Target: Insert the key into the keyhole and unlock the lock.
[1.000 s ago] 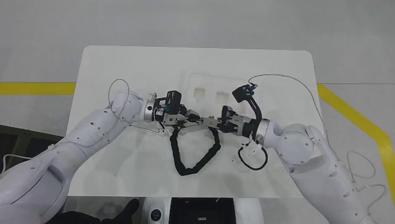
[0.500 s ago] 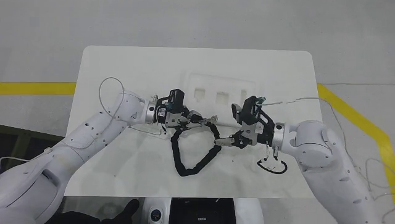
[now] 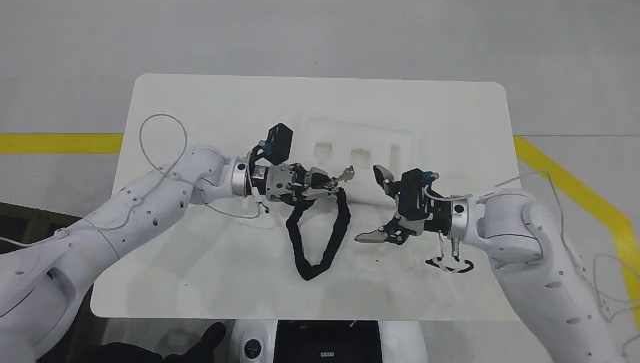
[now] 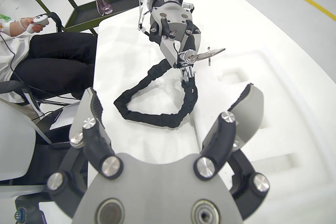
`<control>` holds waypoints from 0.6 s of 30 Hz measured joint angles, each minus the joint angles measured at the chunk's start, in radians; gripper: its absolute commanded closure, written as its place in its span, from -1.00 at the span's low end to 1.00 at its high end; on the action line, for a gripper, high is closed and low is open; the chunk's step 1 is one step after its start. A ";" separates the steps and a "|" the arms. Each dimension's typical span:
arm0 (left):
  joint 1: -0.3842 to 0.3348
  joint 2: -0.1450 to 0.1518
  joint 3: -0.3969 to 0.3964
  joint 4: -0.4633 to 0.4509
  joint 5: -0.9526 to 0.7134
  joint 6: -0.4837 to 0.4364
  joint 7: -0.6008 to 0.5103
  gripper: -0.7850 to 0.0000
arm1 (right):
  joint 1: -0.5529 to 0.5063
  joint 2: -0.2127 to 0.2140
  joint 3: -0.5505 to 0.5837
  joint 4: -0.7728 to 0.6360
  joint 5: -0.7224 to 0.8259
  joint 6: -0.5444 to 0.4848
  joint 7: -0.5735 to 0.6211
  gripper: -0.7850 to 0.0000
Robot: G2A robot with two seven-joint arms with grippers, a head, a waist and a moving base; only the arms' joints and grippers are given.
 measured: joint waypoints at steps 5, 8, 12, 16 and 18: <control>0.013 0.015 0.000 -0.028 -0.094 0.000 -0.084 1.00 | 0.003 0.001 0.003 -0.007 -0.025 0.006 -0.003 -1.00; 0.012 0.024 0.000 -0.045 -0.152 0.000 -0.144 1.00 | 0.024 0.002 0.008 -0.017 -0.111 -0.046 -0.042 -1.00; 0.009 0.035 0.000 -0.069 -0.227 0.000 -0.248 1.00 | 0.070 -0.002 0.005 0.029 -0.236 -0.103 -0.160 0.11; 0.014 0.041 0.000 -0.090 -0.295 0.000 -0.328 1.00 | 0.101 -0.005 -0.026 0.045 -0.382 -0.100 -0.287 -0.11; 0.015 0.043 0.000 -0.096 -0.325 0.000 -0.360 1.00 | 0.116 -0.004 -0.050 0.052 -0.451 -0.100 -0.325 -0.17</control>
